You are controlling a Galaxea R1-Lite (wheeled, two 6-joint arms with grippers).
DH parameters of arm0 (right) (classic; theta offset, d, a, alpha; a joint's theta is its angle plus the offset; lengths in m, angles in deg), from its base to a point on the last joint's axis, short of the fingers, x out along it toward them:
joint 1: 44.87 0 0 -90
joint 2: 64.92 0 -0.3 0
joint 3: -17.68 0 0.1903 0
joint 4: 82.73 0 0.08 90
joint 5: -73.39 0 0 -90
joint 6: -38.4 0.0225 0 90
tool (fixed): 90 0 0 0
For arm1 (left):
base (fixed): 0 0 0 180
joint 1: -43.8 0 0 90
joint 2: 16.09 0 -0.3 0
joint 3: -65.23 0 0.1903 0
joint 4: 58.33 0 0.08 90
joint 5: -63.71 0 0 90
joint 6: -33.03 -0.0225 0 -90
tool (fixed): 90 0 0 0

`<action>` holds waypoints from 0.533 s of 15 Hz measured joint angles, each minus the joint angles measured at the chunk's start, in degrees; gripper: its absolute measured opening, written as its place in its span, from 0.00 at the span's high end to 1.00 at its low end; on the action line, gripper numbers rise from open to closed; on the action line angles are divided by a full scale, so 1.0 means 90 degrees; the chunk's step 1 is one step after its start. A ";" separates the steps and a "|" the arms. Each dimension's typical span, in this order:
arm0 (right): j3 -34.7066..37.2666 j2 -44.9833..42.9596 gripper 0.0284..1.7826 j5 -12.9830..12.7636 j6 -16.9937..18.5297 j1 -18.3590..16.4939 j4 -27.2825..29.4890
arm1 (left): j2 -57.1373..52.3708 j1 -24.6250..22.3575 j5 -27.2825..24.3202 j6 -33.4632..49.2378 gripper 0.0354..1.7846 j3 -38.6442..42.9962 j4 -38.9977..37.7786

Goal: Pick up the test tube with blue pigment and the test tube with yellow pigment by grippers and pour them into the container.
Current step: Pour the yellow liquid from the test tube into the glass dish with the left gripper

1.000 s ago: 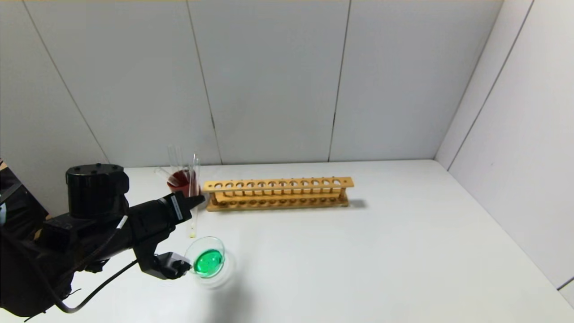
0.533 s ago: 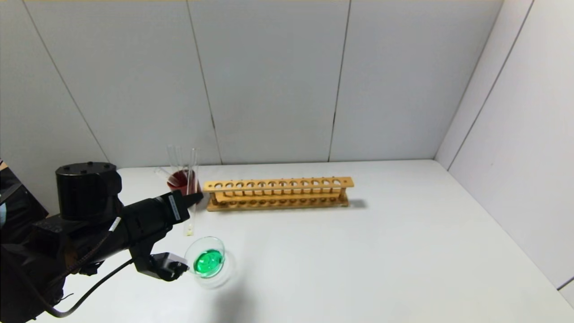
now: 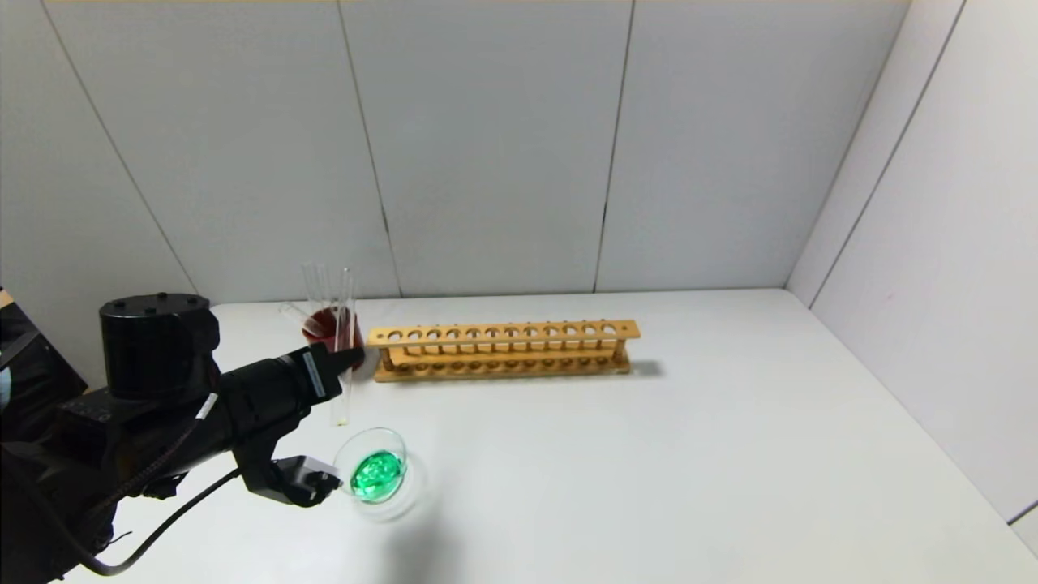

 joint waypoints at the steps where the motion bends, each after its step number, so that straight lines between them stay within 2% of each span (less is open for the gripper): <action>1: 0.0000 0.0000 0.02 0.0000 0.0000 0.0000 0.0000 | 0.0007 0.0000 0.0049 0.0100 0.84 0.0012 0.0015; 3: 0.0000 0.0000 0.02 -0.0003 0.0000 0.0000 0.0000 | 0.0019 0.0009 0.0119 0.0624 0.84 0.0019 0.0042; 5: 0.0000 0.0000 0.02 0.0000 0.0000 0.0000 0.0000 | 0.0027 0.0015 0.0443 0.1460 0.84 0.0019 0.0009; 8: 0.0000 0.0000 0.02 0.0000 0.0000 0.0000 0.0000 | 0.0018 0.0027 0.0824 0.3095 0.84 -0.0095 -0.0027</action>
